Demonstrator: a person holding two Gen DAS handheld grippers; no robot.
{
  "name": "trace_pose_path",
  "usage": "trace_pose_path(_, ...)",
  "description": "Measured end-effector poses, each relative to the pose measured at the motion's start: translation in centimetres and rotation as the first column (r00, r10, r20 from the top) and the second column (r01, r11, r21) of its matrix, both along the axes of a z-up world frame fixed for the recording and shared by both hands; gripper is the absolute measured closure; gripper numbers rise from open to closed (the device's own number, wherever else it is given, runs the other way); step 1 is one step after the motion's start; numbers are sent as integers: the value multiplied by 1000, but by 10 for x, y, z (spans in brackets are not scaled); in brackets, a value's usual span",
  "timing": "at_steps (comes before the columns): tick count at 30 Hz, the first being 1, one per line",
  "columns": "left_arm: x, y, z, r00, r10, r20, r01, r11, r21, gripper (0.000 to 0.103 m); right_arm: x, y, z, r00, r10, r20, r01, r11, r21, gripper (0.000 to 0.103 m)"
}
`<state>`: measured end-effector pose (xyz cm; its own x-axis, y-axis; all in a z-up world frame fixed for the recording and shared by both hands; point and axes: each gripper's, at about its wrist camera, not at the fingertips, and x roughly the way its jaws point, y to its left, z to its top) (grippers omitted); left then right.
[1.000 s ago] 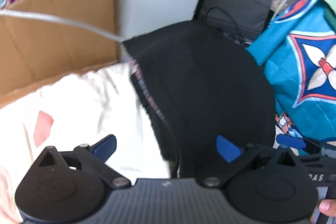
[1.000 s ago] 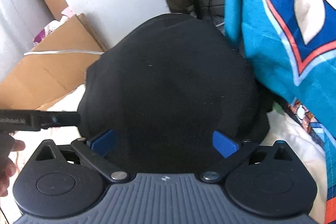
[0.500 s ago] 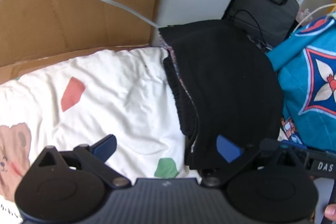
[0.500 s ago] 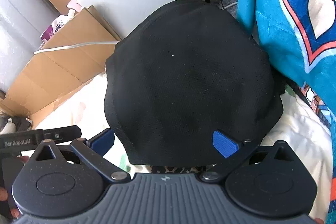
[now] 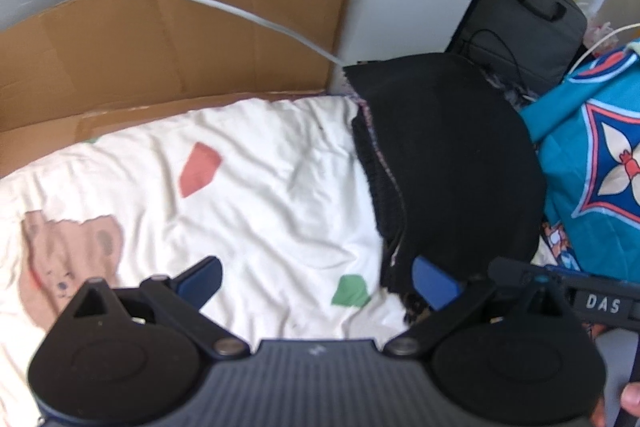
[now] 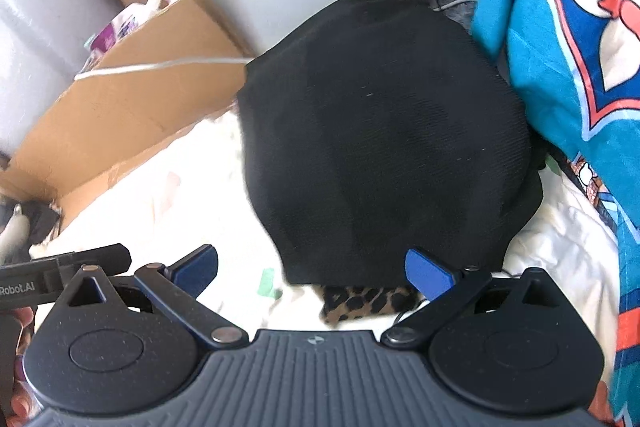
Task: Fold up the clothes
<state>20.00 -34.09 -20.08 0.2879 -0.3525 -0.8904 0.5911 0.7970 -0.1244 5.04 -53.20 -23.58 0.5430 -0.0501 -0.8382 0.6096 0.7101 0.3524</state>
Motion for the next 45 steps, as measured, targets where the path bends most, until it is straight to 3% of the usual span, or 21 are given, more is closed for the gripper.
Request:
trace_pose_path(16,-26,91,87,985,160,-68,-156,986,65,0,6,67,102,979,167,-117,-170,985,-22,0)
trace_pose_path(24,-49,134,147,974,224,-26,-222,973,57,0,2,115,157,947,293,-130,-298,954,-17,0)
trace_pose_path(33,-77,175,201,967,253,-18,-253,967,20,0,-14,154,228,932,353,-78,-359,931,-71,0)
trace_pose_path(39,-99,211,236,971,241,14,-241,970,39,0,-37,173,251,929,367,-51,-369,927,-63,0)
trace_pose_path(45,-121,262,262,955,292,45,-293,955,36,0,-65,183,268,938,347,-19,-347,934,-88,0)
